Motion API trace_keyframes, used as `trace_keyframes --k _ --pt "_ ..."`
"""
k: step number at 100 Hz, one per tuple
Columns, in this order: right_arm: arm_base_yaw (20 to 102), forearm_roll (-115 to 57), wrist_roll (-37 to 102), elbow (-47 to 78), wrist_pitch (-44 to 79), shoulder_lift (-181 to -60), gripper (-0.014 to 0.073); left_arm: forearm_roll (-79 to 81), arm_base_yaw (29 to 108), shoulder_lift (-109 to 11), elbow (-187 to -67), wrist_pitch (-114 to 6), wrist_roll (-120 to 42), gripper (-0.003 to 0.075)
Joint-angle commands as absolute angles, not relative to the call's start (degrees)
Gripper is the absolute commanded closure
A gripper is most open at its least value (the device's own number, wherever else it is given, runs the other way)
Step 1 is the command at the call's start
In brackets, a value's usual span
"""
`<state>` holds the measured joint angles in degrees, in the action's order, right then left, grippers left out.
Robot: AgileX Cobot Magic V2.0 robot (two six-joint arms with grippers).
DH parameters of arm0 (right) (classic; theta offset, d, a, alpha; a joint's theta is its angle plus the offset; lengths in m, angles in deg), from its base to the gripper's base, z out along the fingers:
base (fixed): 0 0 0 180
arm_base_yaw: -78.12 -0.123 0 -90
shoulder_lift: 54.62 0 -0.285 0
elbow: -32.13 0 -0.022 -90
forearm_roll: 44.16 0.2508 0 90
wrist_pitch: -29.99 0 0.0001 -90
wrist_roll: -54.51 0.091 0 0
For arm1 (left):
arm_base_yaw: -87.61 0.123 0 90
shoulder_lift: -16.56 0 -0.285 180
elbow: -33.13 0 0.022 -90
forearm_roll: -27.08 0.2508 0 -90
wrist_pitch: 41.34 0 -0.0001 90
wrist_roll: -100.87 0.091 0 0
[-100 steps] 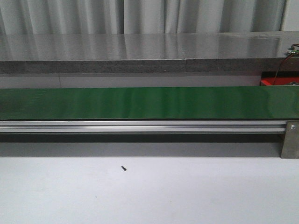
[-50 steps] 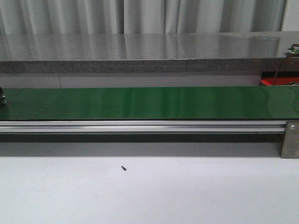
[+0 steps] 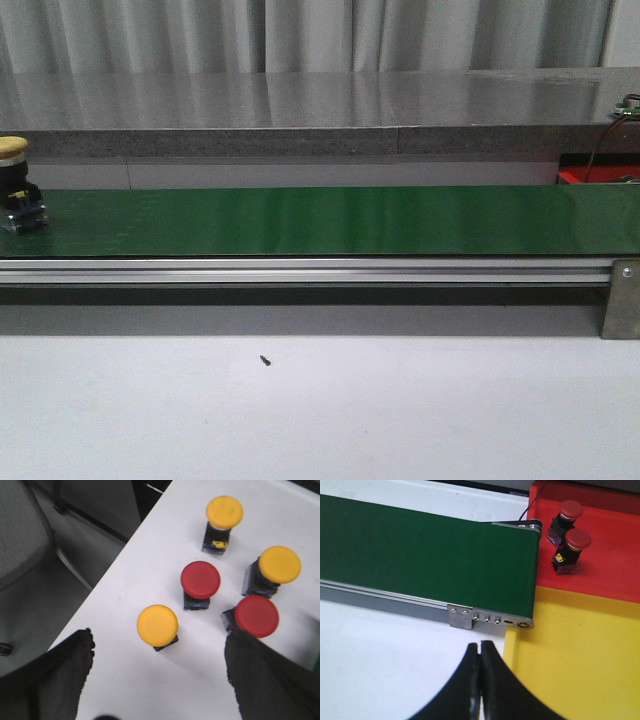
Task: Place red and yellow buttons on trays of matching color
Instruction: 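Set the yellow button on the conveyor belt and open the left gripper, then grasp a second yellow button with the left gripper, move to belt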
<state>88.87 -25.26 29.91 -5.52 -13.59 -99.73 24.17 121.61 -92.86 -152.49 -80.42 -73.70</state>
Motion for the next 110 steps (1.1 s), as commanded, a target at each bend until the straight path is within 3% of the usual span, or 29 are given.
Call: trace_keyframes --k 1,38,110 --pt "88.8 -23.8 29.6 -4.1 -10.4 -99.5 0.0690 24.3 121.7 -92.9 -154.5 -75.6 -73.6 0.0183" --pt "88.8 -23.8 29.6 -4.1 -10.4 -99.5 0.0690 24.3 121.7 -101.3 -154.5 -73.7 -73.6 0.0183" --pt "88.8 -23.8 29.6 -4.1 -10.4 -99.5 0.0690 23.8 121.6 -105.4 -154.5 -65.8 -73.6 0.0185"
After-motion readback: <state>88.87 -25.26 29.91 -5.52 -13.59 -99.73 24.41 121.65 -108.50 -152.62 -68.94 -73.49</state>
